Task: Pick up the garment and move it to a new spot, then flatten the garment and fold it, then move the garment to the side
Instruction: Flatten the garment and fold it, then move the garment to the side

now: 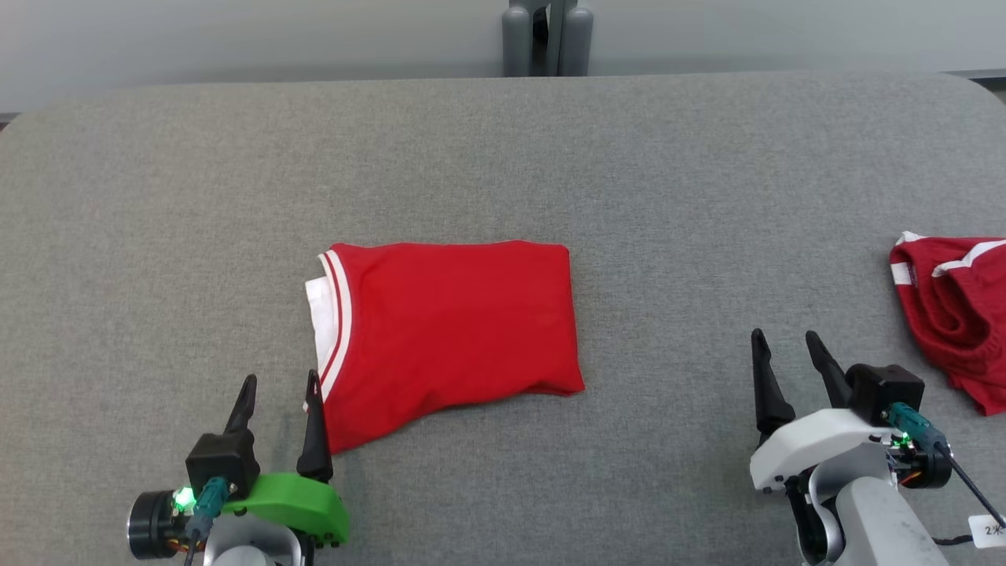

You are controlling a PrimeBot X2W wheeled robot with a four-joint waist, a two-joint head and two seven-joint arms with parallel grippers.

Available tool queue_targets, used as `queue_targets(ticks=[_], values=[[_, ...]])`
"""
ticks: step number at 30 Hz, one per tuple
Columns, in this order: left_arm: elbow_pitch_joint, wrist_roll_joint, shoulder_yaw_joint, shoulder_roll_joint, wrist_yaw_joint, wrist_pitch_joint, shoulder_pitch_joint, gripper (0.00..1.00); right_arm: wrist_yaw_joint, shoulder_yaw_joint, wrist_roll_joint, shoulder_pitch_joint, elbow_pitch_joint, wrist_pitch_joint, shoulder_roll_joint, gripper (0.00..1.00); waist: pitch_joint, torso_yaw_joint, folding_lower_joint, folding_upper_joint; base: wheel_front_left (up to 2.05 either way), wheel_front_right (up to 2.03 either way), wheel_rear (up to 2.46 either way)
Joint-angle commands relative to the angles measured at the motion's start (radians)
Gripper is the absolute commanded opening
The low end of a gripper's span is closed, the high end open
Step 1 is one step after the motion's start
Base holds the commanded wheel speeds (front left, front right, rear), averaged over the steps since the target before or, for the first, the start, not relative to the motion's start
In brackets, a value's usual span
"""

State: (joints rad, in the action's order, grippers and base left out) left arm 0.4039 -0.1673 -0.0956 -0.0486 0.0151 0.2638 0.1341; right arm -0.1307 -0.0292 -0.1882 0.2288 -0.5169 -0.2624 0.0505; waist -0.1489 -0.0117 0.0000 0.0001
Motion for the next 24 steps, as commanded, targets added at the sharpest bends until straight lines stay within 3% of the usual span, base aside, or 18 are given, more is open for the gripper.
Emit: queue_targets(ticks=[1,8,15,20,24], values=[[-0.001,-0.002,0.0,-0.004,0.004,0.0,-0.029,1.0,0.0,0.01,-0.012,-0.019,-0.002,-0.003,0.001,1.0,0.036,0.022,0.0,-0.0001,0.0,0.0,0.0],[0.01,0.011,-0.01,-0.005,-0.006,0.0,-0.088,1.0,0.0,0.048,-0.059,-0.081,-0.013,-0.003,0.001,1.0,0.097,0.019,0.0,-0.0001,0.0,0.0,0.0],[0.0,0.026,-0.011,-0.005,-0.02,0.0,-0.089,1.0,0.0,0.092,-0.084,-0.079,-0.02,-0.003,0.001,1.0,0.088,-0.008,0.0,-0.0001,0.0,0.0,0.0],[-0.011,0.013,-0.037,-0.005,-0.026,0.0,-0.044,1.0,0.0,0.143,-0.127,-0.021,-0.021,-0.003,0.001,1.0,0.037,-0.069,0.0,-0.0001,0.0,0.0,0.0],[-0.007,0.011,-0.088,-0.004,-0.033,0.0,-0.016,1.0,0.0,0.234,-0.234,0.056,-0.065,-0.003,0.002,1.0,-0.01,-0.146,0.0,-0.0001,0.0,0.0,0.0]])
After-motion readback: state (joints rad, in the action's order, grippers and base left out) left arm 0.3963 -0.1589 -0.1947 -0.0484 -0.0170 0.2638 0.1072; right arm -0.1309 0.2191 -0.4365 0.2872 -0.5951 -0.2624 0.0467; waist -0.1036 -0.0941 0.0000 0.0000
